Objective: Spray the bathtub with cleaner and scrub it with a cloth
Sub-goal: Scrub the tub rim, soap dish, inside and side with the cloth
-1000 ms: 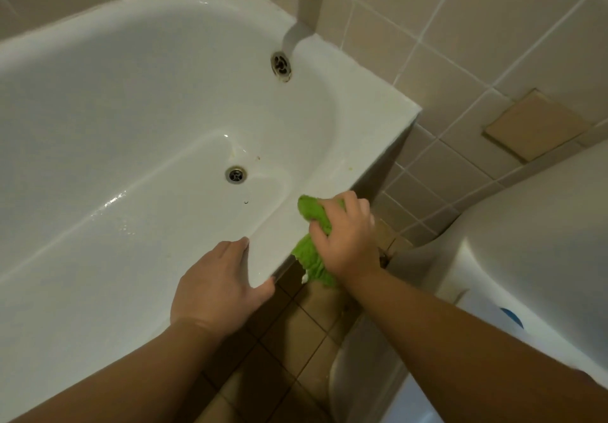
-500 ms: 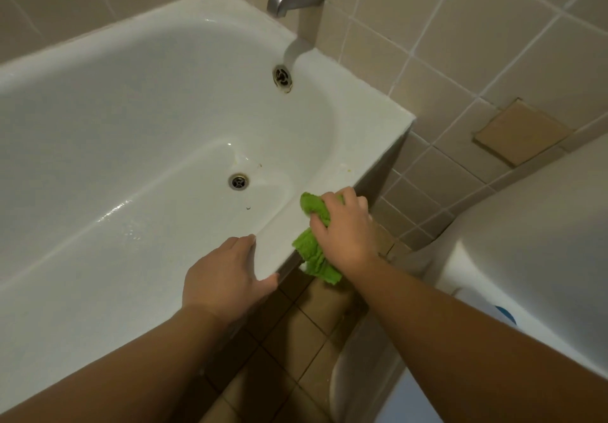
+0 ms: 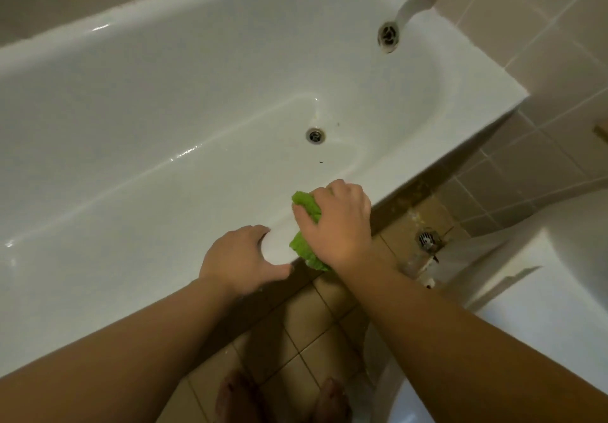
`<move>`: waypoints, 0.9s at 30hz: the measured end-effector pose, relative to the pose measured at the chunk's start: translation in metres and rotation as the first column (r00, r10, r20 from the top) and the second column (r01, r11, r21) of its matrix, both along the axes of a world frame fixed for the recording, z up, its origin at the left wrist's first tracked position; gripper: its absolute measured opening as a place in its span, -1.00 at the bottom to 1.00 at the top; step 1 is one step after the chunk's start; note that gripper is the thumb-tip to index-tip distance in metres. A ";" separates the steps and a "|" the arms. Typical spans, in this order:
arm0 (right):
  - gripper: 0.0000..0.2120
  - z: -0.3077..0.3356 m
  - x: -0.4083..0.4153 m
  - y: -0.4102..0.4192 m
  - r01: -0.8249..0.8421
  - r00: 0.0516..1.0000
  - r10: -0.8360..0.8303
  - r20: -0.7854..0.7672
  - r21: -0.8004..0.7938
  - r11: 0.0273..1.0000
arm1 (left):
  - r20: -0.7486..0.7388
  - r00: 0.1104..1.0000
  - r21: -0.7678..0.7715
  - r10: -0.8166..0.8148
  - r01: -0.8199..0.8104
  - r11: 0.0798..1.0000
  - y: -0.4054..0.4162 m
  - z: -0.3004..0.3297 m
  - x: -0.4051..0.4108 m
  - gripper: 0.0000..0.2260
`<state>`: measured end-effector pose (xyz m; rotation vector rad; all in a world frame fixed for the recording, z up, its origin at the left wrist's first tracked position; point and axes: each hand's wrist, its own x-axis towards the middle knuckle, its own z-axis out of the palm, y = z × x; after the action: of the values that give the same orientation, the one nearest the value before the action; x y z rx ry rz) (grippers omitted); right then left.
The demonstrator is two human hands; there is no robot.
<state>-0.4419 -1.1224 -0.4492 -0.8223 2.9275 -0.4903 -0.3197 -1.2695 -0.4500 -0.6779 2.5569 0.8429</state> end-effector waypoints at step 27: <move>-0.77 -0.015 -0.002 0.011 -0.359 0.927 0.342 -0.152 -0.109 0.927 | -0.023 0.999 -0.033 0.032 -0.033 0.999 -0.018 -0.007 0.057 -0.28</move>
<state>-0.4436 -1.1118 -0.4638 -1.4135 2.7833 -0.6272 -0.2628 -1.2872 -0.4571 -0.7260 2.5916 0.8244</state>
